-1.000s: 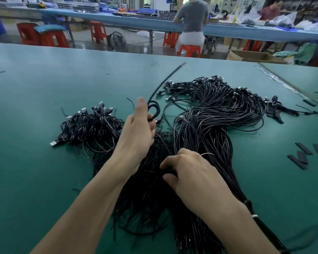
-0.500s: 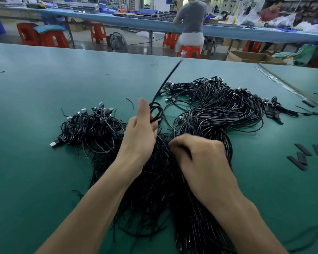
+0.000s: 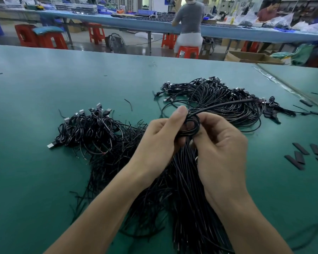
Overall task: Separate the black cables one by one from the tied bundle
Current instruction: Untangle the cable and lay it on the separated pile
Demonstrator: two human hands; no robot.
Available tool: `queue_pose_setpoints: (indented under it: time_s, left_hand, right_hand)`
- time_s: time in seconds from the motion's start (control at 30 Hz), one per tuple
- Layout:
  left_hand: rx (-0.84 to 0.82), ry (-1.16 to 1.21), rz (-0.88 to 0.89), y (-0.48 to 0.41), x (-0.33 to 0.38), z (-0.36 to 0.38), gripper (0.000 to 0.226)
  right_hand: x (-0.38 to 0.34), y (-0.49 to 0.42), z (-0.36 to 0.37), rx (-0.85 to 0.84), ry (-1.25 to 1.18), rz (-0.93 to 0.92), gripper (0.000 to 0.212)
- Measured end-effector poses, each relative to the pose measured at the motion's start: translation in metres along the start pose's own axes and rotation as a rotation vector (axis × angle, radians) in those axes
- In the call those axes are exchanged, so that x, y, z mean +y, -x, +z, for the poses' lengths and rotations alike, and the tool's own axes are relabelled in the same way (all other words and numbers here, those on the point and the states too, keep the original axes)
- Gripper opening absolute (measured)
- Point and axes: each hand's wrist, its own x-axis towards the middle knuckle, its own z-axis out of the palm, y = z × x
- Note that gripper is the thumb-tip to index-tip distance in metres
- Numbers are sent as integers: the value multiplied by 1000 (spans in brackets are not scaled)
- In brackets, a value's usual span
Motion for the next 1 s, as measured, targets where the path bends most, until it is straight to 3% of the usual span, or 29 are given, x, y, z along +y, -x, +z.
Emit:
queue_pose_setpoints:
  time_s: [0.1, 0.27, 0.47, 0.57, 0.67, 0.77, 0.83, 1.0]
  left_hand:
    - [4, 122, 13, 1, 4, 1, 52]
    - [164, 66, 30, -3, 1, -4, 41]
    - [254, -62, -35, -9, -7, -12, 62]
    - [166, -253, -40, -9, -12, -16, 61]
    - [-17, -223, -137, -6, -12, -16, 58]
    - [-145, -129, -202, -1, -10, -11, 61]
    - [-199, -70, -245, 2, -9, -9, 63]
    - [-382, -23, -252, 6, -7, -9, 61]
  right_hand:
    - [-4, 2, 0, -95, -1, 19, 23]
    - [-7, 1, -2, -224, 224, 24, 13]
    - [-10, 3, -6, -271, 609, -316, 9]
    - [-14, 1, -10, -328, 790, -572, 10]
    - [-22, -4, -18, -358, 870, -649, 13]
    - [-27, -8, -22, -426, 772, -525, 6]
    - [-28, -10, -25, -461, 621, -378, 13]
    - [-28, -14, -29, -451, 484, -264, 13]
